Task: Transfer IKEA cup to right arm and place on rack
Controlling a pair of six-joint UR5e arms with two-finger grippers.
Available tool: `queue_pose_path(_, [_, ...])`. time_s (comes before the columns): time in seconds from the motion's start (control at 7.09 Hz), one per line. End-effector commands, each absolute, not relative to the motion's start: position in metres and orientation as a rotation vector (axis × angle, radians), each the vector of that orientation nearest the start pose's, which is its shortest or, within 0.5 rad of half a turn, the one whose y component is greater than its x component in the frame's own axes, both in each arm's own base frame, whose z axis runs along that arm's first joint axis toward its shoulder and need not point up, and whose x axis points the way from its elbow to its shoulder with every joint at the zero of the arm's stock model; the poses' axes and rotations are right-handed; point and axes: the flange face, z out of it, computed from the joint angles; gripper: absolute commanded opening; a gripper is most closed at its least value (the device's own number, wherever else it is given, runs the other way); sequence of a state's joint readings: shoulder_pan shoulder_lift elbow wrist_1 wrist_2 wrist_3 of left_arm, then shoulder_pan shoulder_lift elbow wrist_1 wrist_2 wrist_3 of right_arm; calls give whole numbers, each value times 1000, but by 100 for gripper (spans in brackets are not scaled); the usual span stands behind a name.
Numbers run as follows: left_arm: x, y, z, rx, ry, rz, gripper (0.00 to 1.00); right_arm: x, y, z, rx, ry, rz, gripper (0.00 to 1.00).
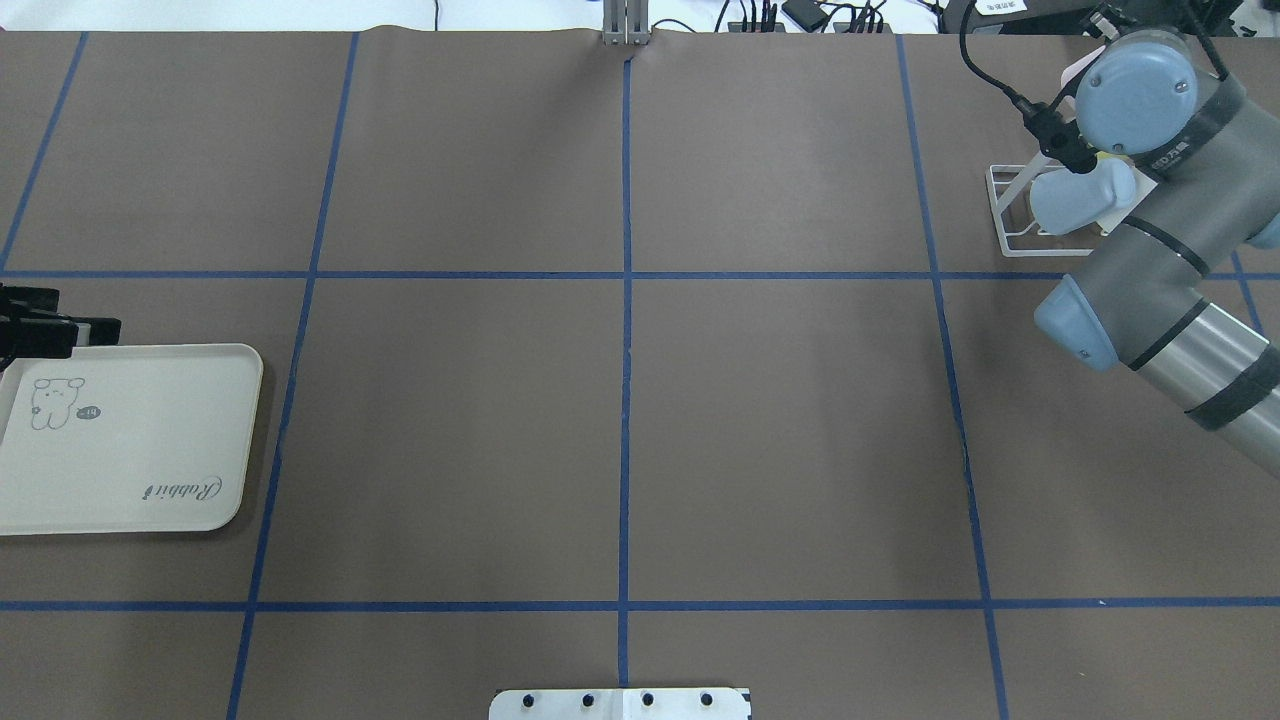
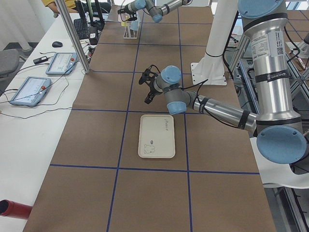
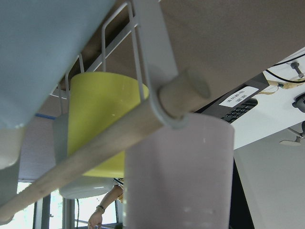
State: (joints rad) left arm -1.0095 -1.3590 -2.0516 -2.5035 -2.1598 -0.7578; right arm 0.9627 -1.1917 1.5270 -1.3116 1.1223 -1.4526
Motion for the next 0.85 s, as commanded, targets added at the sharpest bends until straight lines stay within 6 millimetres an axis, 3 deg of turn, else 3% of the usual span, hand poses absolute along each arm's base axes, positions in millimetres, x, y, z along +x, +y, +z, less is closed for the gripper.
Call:
queue_pose_path(0.0, [148, -382, 411, 601, 1116, 184, 100, -237, -641, 447, 410, 749, -1828, 12])
queue_pose_path(0.14, [148, -382, 412, 600, 1115, 184, 100, -238, -641, 447, 410, 751, -1829, 18])
queue_pose_path(0.7, [149, -383, 411, 601, 1117, 185, 100, -238, -641, 445, 409, 767, -1801, 99])
